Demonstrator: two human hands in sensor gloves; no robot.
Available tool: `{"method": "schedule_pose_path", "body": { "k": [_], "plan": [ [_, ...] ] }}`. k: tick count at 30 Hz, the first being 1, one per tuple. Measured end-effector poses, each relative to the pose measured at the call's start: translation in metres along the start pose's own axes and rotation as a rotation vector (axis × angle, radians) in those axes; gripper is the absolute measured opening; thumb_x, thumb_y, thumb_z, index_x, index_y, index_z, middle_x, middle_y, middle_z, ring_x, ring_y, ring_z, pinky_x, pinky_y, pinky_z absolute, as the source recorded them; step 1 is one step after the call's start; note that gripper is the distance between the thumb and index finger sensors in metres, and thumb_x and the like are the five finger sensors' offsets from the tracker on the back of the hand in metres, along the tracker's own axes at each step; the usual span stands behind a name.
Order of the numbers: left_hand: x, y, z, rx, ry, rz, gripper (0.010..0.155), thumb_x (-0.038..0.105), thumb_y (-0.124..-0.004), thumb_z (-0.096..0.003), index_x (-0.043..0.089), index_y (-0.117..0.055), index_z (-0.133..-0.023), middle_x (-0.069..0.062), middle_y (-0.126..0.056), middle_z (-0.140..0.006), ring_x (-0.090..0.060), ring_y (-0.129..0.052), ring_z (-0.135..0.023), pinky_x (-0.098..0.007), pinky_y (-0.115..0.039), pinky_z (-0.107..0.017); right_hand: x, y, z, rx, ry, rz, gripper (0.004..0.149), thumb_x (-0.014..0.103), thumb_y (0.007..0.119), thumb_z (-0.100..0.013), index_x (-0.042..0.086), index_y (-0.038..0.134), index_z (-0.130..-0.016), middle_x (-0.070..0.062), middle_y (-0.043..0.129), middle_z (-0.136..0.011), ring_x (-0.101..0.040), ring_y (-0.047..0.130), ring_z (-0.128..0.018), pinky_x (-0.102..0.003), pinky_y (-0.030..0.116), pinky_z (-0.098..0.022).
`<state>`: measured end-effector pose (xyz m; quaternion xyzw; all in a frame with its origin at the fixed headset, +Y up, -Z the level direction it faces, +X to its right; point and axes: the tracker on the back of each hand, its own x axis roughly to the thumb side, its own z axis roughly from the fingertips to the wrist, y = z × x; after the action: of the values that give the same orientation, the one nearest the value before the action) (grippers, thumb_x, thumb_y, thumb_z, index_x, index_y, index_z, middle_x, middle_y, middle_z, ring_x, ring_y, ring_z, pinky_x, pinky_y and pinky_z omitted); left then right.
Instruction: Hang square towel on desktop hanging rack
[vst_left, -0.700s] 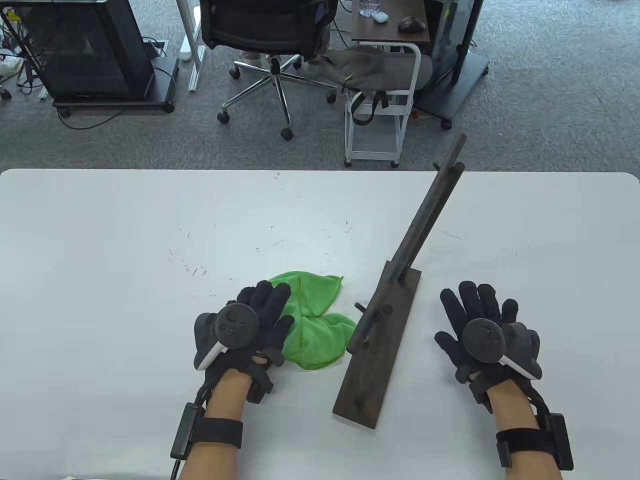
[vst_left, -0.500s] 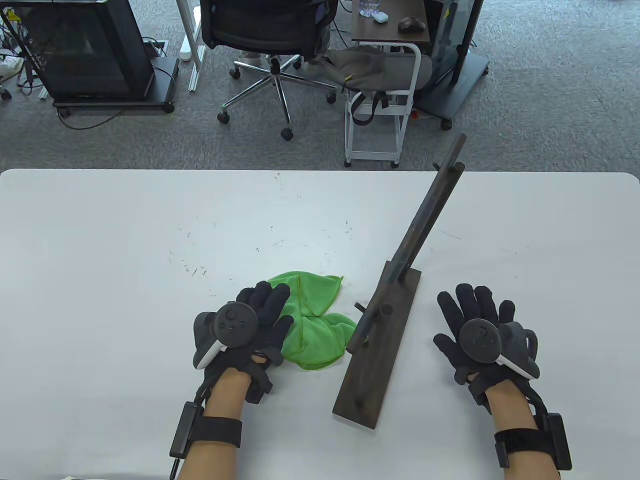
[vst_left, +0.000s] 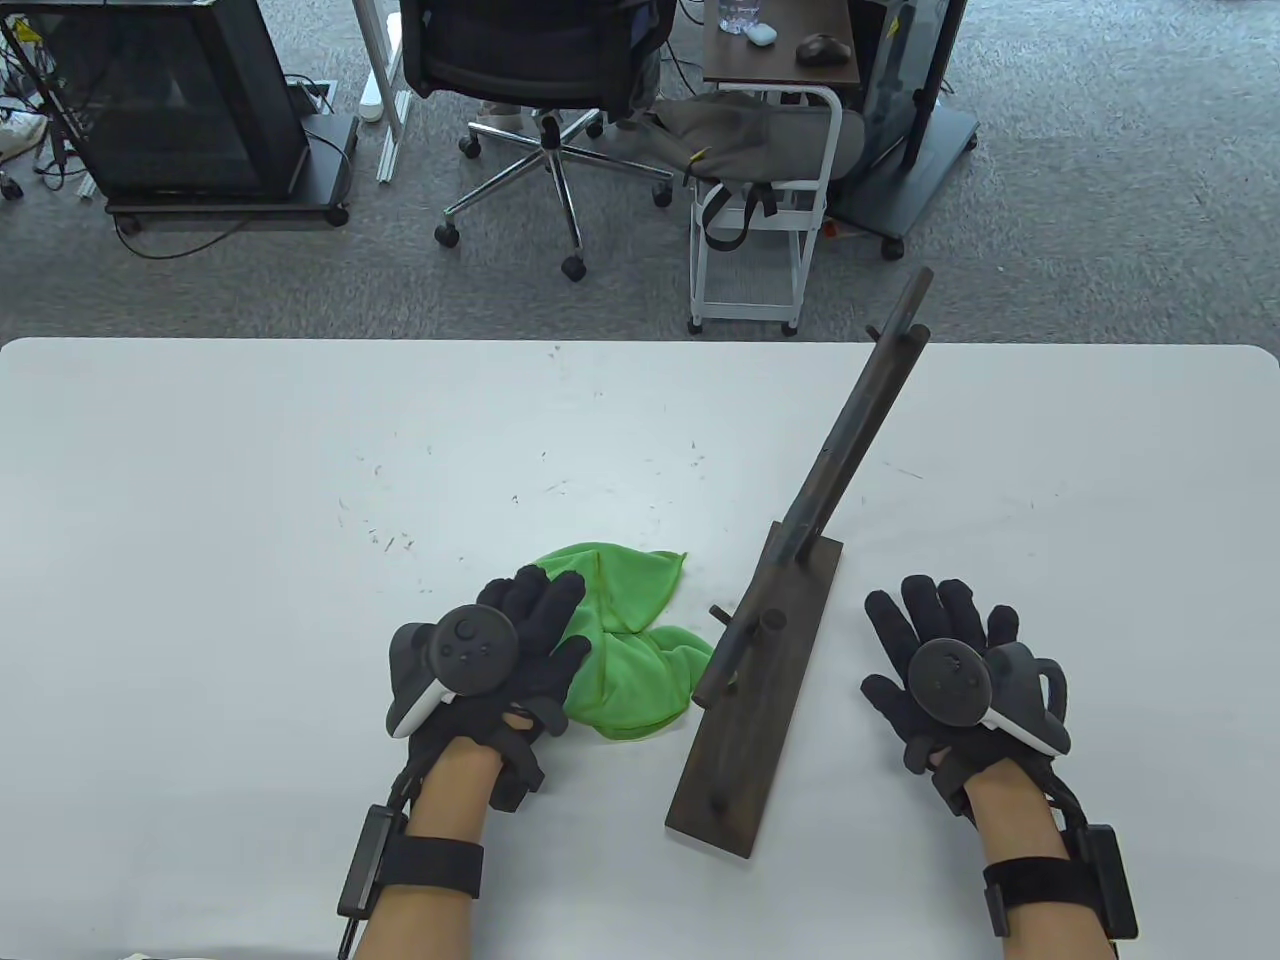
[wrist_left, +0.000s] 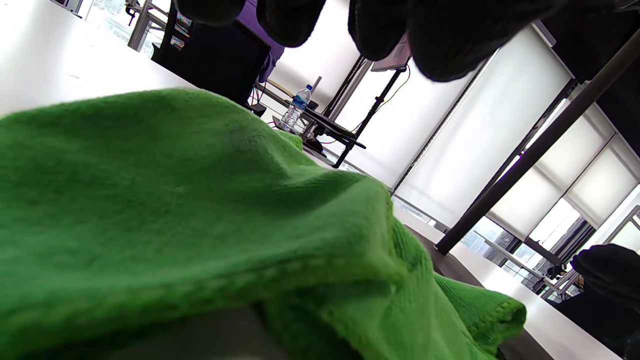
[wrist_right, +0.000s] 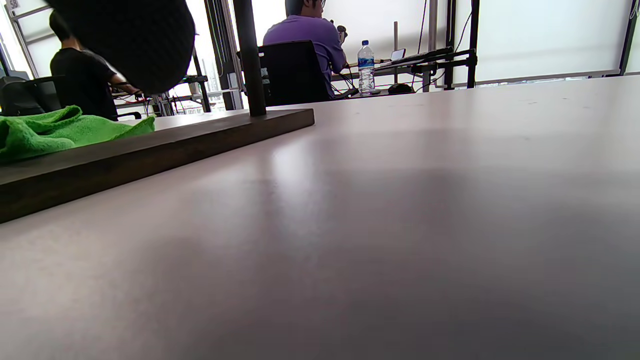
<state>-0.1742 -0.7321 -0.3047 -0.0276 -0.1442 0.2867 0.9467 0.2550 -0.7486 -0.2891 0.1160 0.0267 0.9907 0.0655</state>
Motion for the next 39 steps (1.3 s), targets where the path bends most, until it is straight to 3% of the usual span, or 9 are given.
{"method": "schedule_pose_path", "body": {
  "k": [9, 17, 23, 29, 34, 39],
  "plan": [
    [0.000, -0.002, -0.003, -0.052, -0.009, -0.012, 0.071, 0.046, -0.084, -0.0512, 0.031, -0.054, -0.114, -0.015, -0.041, -0.117, -0.059, -0.039, -0.106, -0.078, -0.034, -0.065, 0.000, 0.002, -0.001, 0.025, 0.001, -0.006, 0.078, 0.055, 0.076, -0.051, 0.040, 0.018, -0.102, -0.012, 0.018, -0.117, -0.048, 0.022, -0.104, -0.077, 0.019, -0.061],
    [0.001, -0.016, -0.007, -0.248, 0.025, -0.090, 0.085, 0.052, -0.095, -0.0455, 0.042, -0.046, -0.114, -0.011, -0.026, -0.119, -0.067, -0.031, -0.105, -0.086, -0.044, -0.059, 0.002, 0.004, -0.001, 0.042, -0.001, -0.008, 0.078, 0.055, 0.076, -0.051, 0.040, 0.018, -0.102, -0.012, 0.018, -0.117, -0.048, 0.022, -0.105, -0.077, 0.020, -0.062],
    [0.003, -0.032, -0.011, -0.377, 0.049, -0.246, 0.089, 0.047, -0.101, -0.0415, 0.043, -0.046, -0.112, -0.006, -0.025, -0.118, -0.064, -0.036, -0.106, -0.081, -0.057, -0.059, 0.002, 0.004, -0.001, 0.048, -0.008, -0.012, 0.078, 0.055, 0.076, -0.051, 0.040, 0.019, -0.102, -0.012, 0.018, -0.117, -0.048, 0.023, -0.104, -0.077, 0.021, -0.062],
    [0.008, -0.032, -0.013, -0.259, 0.028, -0.346, 0.072, 0.031, -0.097, -0.0434, 0.037, -0.064, -0.107, -0.009, -0.041, -0.116, -0.061, -0.059, -0.097, -0.068, -0.075, -0.053, 0.002, 0.004, -0.001, 0.055, -0.004, -0.020, 0.078, 0.055, 0.076, -0.051, 0.040, 0.019, -0.102, -0.012, 0.018, -0.117, -0.048, 0.023, -0.104, -0.077, 0.021, -0.062],
    [0.013, -0.021, -0.011, -0.081, -0.018, -0.387, 0.050, 0.026, -0.092, -0.0446, 0.028, -0.086, -0.094, -0.012, -0.070, -0.104, -0.041, -0.095, -0.067, -0.053, -0.088, -0.039, 0.003, 0.003, -0.001, 0.056, -0.004, -0.030, 0.078, 0.055, 0.076, -0.051, 0.040, 0.019, -0.102, -0.012, 0.018, -0.117, -0.048, 0.023, -0.104, -0.077, 0.021, -0.062],
    [0.009, -0.015, -0.009, -0.046, -0.014, -0.317, 0.046, 0.025, -0.092, -0.0441, 0.023, -0.090, -0.090, -0.012, -0.086, -0.091, -0.031, -0.106, -0.043, -0.046, -0.091, -0.029, 0.003, 0.004, -0.001, 0.067, -0.008, -0.032, 0.077, 0.055, 0.076, -0.051, 0.040, 0.019, -0.102, -0.012, 0.019, -0.117, -0.048, 0.023, -0.104, -0.077, 0.022, -0.062]
  ]
}}
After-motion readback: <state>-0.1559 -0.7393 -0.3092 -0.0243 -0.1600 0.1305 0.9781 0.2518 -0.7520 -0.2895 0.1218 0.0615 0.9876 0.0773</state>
